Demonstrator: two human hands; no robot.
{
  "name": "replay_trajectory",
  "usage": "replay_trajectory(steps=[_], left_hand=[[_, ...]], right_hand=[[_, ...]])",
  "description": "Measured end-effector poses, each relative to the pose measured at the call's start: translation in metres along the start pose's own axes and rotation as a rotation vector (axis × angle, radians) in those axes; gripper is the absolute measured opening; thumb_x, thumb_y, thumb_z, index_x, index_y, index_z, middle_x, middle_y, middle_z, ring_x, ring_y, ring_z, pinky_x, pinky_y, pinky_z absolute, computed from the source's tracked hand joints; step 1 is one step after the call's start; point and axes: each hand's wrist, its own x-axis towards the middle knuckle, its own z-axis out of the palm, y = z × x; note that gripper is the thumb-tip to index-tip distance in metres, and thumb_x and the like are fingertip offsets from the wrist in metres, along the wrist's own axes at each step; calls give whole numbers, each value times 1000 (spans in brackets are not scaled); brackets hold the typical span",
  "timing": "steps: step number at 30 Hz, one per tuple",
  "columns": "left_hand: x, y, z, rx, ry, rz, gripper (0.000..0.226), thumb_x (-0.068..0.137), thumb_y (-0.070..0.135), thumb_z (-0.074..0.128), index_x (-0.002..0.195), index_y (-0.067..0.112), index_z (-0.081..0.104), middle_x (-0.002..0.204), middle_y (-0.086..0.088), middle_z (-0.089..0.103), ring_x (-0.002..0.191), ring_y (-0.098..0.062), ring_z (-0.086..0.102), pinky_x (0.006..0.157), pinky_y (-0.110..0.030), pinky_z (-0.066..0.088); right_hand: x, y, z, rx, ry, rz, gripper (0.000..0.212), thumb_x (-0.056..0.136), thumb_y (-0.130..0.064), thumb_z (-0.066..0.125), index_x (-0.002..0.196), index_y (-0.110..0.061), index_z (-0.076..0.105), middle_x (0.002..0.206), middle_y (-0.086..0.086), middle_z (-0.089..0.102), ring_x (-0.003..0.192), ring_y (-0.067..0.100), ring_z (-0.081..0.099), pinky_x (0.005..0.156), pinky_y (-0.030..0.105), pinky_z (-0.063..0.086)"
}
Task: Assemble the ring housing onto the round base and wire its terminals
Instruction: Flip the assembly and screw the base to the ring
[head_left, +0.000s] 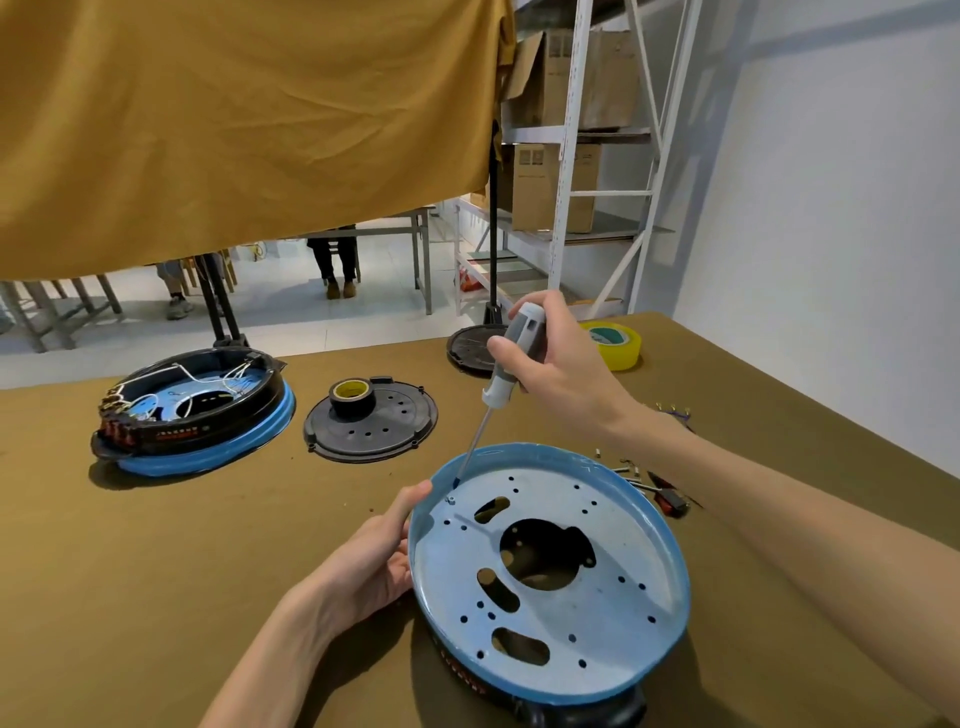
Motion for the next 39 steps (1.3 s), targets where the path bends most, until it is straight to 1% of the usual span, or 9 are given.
replay_trajectory(steps=[8, 15, 21, 27, 30, 32, 34, 37, 39], left_hand=[[-5, 1, 6, 0, 42, -1, 72, 91, 49, 60, 139, -4, 54, 58, -5, 67, 42, -12, 63, 39, -19, 49], [-6, 1, 7, 0, 36, -8, 69, 95, 46, 59, 139, -6, 53, 59, -5, 68, 42, -12, 63, 40, -18, 50], [-5, 1, 3, 19, 0, -22, 74, 90, 49, 61, 139, -5, 53, 59, -6, 68, 43, -13, 64, 41, -19, 50], [-2, 3, 1, 84, -6, -47, 75, 85, 51, 63, 132, -7, 56, 60, -4, 65, 43, -11, 58, 43, -19, 49], [-1, 11, -1, 215, -33, -74, 63, 91, 54, 61, 119, -3, 64, 72, -5, 71, 56, -13, 64, 56, -22, 54], [0, 18, -2, 360, -45, -70, 70, 90, 60, 61, 125, -1, 66, 95, -10, 71, 80, -19, 65, 76, -28, 55], [2, 24, 0, 440, -61, -100, 78, 87, 63, 64, 126, -4, 66, 101, -13, 64, 90, -23, 58, 85, -34, 50], [7, 28, 5, 458, -95, -140, 70, 96, 60, 57, 125, -2, 67, 97, -12, 70, 84, -21, 63, 81, -32, 55], [12, 27, 8, 459, -80, -132, 70, 98, 60, 54, 126, -3, 66, 96, -12, 66, 81, -21, 60, 75, -30, 55]], right_hand=[[-3, 9, 12, -31, -63, -46, 29, 100, -26, 66, 118, -21, 43, 86, -6, 60, 78, 3, 62, 68, 19, 56], [1, 5, 10, -5, -20, -74, 29, 100, -25, 66, 119, -18, 45, 88, -4, 57, 78, 5, 60, 68, 16, 54], [0, 7, 16, -43, -79, -90, 32, 100, -26, 66, 121, -18, 43, 90, 0, 61, 84, 13, 62, 70, 24, 58], [3, 2, 14, -82, -123, -126, 33, 98, -30, 69, 119, -18, 46, 93, 2, 63, 85, 11, 62, 69, 18, 56], [9, -7, 6, -151, -200, -132, 37, 95, -35, 72, 118, -19, 48, 95, -5, 64, 87, 3, 64, 67, 16, 55], [15, -13, -3, -186, -234, -139, 38, 92, -37, 75, 116, -20, 51, 95, -7, 63, 85, -1, 63, 65, 14, 53], [19, -19, -12, -207, -260, -150, 37, 90, -37, 77, 113, -20, 54, 95, -6, 63, 83, 2, 64, 66, 16, 54], [17, -24, -18, -251, -325, -152, 37, 90, -32, 77, 117, -25, 53, 99, -4, 64, 83, 11, 69, 71, 29, 61], [14, -26, -22, -291, -349, -155, 33, 93, -30, 74, 118, -26, 53, 97, -3, 66, 78, 11, 69, 70, 29, 57]])
